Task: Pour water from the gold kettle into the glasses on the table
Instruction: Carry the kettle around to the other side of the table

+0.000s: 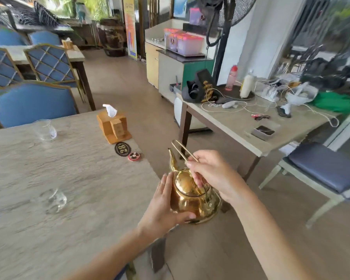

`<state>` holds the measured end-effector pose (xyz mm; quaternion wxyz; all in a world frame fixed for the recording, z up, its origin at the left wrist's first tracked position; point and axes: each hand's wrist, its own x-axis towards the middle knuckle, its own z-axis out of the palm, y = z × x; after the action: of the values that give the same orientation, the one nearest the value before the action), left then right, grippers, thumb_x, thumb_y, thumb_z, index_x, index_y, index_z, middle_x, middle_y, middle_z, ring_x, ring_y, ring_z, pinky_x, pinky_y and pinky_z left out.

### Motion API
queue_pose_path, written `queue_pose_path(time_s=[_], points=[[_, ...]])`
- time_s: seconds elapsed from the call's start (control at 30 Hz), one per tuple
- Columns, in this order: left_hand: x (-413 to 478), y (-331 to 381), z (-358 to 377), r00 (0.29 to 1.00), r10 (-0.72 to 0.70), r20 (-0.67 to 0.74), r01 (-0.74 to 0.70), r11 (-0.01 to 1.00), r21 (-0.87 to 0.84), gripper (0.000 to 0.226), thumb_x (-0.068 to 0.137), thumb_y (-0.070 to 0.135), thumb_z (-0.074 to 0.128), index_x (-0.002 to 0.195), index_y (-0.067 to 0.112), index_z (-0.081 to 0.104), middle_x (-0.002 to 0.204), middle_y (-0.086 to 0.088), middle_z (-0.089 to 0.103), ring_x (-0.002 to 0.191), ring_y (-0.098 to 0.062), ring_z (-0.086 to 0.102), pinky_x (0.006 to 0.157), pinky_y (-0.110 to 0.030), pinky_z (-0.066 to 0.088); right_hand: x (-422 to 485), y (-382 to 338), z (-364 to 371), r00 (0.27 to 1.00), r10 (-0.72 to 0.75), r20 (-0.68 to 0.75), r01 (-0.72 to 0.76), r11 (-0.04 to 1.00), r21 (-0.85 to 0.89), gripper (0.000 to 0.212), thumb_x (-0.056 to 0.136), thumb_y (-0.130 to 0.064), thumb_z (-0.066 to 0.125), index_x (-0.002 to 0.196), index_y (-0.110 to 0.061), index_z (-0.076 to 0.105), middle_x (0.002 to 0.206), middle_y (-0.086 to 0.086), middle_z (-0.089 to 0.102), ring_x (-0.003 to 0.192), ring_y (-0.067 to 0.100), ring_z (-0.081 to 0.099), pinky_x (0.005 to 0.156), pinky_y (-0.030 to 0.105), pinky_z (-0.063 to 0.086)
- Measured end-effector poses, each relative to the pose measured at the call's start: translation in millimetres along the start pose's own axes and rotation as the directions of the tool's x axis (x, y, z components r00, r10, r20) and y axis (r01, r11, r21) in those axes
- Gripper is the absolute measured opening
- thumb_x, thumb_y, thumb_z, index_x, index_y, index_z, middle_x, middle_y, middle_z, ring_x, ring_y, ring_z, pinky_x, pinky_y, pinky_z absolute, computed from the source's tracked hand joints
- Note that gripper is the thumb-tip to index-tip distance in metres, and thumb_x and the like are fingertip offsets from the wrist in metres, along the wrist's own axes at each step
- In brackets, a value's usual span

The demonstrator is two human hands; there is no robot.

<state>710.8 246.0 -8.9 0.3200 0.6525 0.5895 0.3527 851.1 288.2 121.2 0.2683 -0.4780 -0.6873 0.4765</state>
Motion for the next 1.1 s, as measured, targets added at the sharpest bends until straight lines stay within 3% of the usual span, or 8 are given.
queue_pose_path(time_s=[0.07,0.17,0.23,0.3,0.47,0.67,0.9,1.1], points=[[24,19,26,1.000,0.009,0.025,-0.009,1.000,-0.010,0.129,0.061,0.057,0.084,0.156,0.023,0.004,0.144,0.026,0.019,0.135,0.003,0.023,0.112,-0.003,0.016,4,15,-38,1.000,0.005,-0.020,-0.005,1.000,0.022,0.015,0.097,-0.004,0.050,0.090,0.006,0.058,0.058,0.005,0.052,0.044,0.008,0.046,0.050,0.024,0.041],[58,38,60,0.998,0.014,0.056,-0.012,1.000,-0.027,0.128,0.061,0.056,0.085,0.157,0.021,0.006,0.147,0.021,0.019,0.140,-0.002,0.026,0.116,-0.012,0.021,18,37,-82,0.999,0.007,-0.043,-0.005,0.998,0.056,0.016,0.096,-0.001,0.050,0.099,0.013,0.058,0.059,0.008,0.051,0.046,0.010,0.046,0.046,0.022,0.039],[81,43,79,0.998,-0.008,0.061,0.010,0.999,-0.045,0.127,0.063,0.053,0.085,0.157,0.021,0.004,0.145,0.024,0.014,0.139,0.002,0.022,0.107,0.003,0.014,33,51,-104,0.999,0.009,-0.043,-0.005,0.997,0.081,0.015,0.096,0.000,0.049,0.100,0.012,0.058,0.059,0.008,0.050,0.046,0.011,0.045,0.046,0.023,0.039],[105,41,94,0.998,-0.023,0.051,0.027,0.998,-0.064,0.126,0.064,0.051,0.085,0.155,0.027,0.000,0.147,0.024,0.011,0.138,0.003,0.020,0.104,0.007,0.013,51,65,-123,0.999,0.001,-0.037,0.003,0.995,0.103,0.013,0.096,0.000,0.050,0.097,0.009,0.058,0.058,0.007,0.050,0.046,0.010,0.045,0.049,0.024,0.039],[175,22,114,0.997,-0.070,0.028,0.073,0.994,-0.081,0.132,0.057,0.073,0.076,0.158,0.029,0.004,0.163,0.013,0.006,0.150,-0.010,0.017,0.122,-0.036,0.026,118,98,-161,0.999,-0.027,0.022,0.024,0.990,0.141,0.010,0.096,-0.002,0.052,0.095,0.003,0.060,0.060,0.006,0.053,0.050,0.010,0.048,0.051,0.024,0.043],[274,-7,105,0.974,-0.206,-0.092,0.196,0.975,-0.107,0.131,0.053,0.057,0.088,0.156,0.030,0.011,0.156,0.017,0.018,0.142,-0.006,0.029,0.119,-0.026,0.030,237,108,-187,0.979,-0.054,0.197,0.029,0.992,0.126,0.011,0.095,-0.004,0.053,0.099,0.004,0.060,0.060,0.003,0.053,0.052,0.009,0.048,0.055,0.026,0.045],[376,-30,66,0.898,-0.342,-0.277,0.322,0.939,-0.116,0.135,0.046,0.051,0.091,0.156,0.031,0.016,0.160,0.008,0.022,0.143,-0.012,0.031,0.118,-0.038,0.035,377,91,-195,0.934,-0.114,0.339,0.066,0.986,0.151,0.011,0.094,-0.005,0.054,0.095,0.003,0.061,0.061,0.005,0.054,0.052,0.008,0.048,0.058,0.026,0.045],[457,-53,8,0.835,-0.366,-0.412,0.327,0.931,-0.163,0.119,0.057,0.033,0.094,0.153,0.028,0.022,0.141,0.018,0.034,0.129,-0.002,0.038,0.107,-0.016,0.039,501,63,-179,0.874,-0.202,0.441,0.111,0.968,0.224,0.009,0.094,-0.003,0.055,0.095,-0.001,0.064,0.062,0.005,0.056,0.049,0.007,0.049,0.054,0.023,0.044]])
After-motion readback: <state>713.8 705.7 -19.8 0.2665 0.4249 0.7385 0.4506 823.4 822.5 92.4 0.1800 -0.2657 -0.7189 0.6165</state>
